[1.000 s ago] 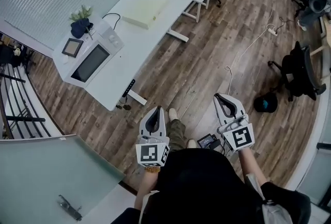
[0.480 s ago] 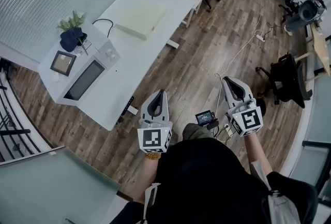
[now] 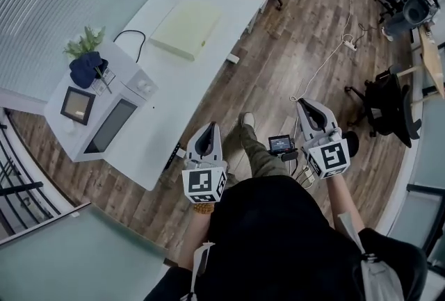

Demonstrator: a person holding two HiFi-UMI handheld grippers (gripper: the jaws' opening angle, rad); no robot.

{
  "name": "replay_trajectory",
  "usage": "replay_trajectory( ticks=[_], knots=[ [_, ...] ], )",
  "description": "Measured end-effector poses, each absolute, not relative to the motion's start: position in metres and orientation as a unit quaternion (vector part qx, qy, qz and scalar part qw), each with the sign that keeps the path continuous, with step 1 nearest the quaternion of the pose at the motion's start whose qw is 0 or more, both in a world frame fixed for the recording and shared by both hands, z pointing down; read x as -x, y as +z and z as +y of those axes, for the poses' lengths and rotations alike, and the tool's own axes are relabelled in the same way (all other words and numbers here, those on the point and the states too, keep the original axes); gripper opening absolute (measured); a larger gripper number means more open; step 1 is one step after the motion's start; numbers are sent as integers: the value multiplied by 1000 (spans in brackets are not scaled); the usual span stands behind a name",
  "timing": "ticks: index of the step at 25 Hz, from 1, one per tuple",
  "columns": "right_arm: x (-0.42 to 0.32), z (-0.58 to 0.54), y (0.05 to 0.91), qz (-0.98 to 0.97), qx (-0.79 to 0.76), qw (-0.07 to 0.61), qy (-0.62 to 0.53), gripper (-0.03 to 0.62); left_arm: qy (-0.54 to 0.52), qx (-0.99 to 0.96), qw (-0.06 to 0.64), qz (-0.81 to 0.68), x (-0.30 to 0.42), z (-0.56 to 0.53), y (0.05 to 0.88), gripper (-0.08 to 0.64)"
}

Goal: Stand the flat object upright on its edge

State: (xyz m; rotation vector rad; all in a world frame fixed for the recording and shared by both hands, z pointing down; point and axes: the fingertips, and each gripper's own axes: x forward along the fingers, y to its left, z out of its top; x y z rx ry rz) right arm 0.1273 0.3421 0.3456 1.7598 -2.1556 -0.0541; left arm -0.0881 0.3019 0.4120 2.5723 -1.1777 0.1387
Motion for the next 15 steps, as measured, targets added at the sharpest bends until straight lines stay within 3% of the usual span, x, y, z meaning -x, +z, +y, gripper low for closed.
replay_trajectory(
  ticks=[15],
  knots=[
    [-284, 151, 383, -760, -642, 66, 76, 8, 101, -867, 138, -467, -12, 143, 400, 3]
  ],
)
